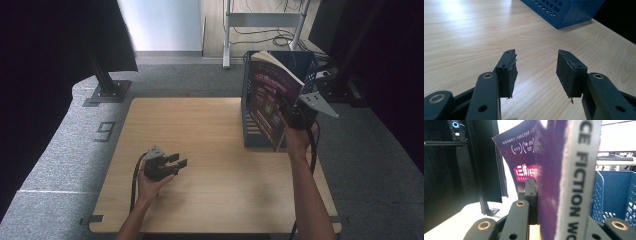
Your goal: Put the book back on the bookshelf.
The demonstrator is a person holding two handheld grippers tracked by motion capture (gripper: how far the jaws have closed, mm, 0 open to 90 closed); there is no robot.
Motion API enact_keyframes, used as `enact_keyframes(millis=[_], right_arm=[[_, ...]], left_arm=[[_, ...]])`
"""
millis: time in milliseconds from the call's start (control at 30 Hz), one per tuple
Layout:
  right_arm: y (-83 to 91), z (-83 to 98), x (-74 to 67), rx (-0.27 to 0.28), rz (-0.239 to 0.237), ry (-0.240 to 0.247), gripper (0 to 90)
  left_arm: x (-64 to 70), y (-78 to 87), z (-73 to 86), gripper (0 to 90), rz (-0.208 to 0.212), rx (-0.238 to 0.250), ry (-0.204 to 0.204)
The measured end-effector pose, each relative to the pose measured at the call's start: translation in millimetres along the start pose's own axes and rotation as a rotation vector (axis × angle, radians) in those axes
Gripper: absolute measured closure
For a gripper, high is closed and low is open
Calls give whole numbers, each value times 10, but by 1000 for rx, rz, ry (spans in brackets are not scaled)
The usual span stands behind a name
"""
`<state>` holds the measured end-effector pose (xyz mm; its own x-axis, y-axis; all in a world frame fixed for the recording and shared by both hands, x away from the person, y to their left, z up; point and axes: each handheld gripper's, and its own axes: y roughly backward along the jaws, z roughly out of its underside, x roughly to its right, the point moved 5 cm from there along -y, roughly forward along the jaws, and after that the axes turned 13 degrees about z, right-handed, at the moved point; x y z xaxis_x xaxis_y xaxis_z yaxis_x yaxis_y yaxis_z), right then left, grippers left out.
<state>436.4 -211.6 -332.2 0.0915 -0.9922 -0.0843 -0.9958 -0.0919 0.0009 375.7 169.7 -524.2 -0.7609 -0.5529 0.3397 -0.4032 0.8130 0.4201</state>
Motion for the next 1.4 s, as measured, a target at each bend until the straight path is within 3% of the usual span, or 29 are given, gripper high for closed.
enact_keyframes(millis=[833, 1400], right_arm=[[-358, 29, 56, -22, 66, -32, 815], [-717, 34, 30, -32, 121, -41, 815]], left_arm=[[-23, 20, 8, 504, 3, 7, 11], [-56, 83, -10, 506, 4, 28, 18]])
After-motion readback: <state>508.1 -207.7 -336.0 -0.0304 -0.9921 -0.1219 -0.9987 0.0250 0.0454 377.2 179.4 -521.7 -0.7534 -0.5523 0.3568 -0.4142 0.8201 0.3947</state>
